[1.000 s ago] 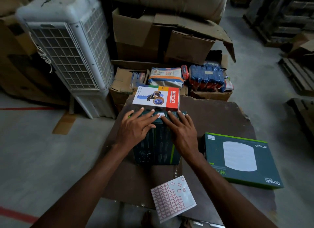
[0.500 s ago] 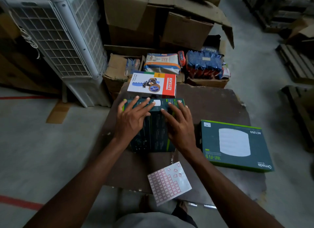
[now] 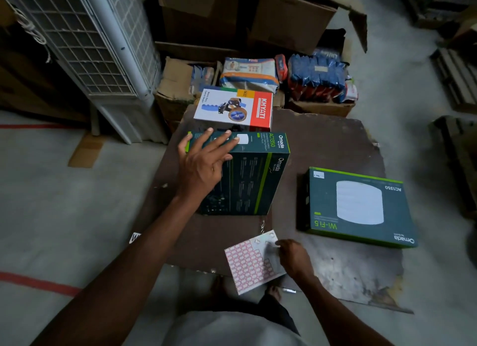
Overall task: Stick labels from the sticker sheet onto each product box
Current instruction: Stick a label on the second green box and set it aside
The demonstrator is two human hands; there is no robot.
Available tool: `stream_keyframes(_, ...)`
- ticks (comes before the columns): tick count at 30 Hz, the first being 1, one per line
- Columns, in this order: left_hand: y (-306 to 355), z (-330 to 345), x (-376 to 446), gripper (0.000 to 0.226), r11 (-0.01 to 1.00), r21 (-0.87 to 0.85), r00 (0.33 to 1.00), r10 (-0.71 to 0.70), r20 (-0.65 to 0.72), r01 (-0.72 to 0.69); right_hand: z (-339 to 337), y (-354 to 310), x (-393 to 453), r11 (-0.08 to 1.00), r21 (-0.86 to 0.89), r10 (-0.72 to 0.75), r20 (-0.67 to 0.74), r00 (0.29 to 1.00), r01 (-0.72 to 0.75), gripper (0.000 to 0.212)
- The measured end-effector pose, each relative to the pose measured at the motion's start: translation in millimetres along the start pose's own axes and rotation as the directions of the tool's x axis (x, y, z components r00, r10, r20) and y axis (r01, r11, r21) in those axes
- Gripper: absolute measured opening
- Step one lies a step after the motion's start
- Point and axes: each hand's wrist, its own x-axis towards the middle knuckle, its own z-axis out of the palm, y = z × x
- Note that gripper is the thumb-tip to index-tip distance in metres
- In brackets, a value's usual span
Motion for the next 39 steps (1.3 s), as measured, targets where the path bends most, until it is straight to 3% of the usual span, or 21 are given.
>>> stream_keyframes(15, 1, -2, -4, 0.047, 1.0, -0.005, 1.0, 0.007, -0.022, -0.007, 6, -9, 0, 0.967, -0.246, -0.078, -0.012, 0.997, 0.072, 0.015)
stream_keyframes(30, 0, -1, -4, 0.046, 0.999, -0.033, 0.999, 0.012, -0.037, -0.013, 9, 2, -1, 0.973, -0.209, -0.112, -0.062, 0.992, 0.097, 0.015)
stream_keyframes(39, -1, 0, -7, 0.045, 1.0, -0.022, 0.999, 0.014, -0.05, -0.015, -5, -2, -9, 0.993, -0.073, -0.1, -0.034, 0.994, 0.098, 0.014)
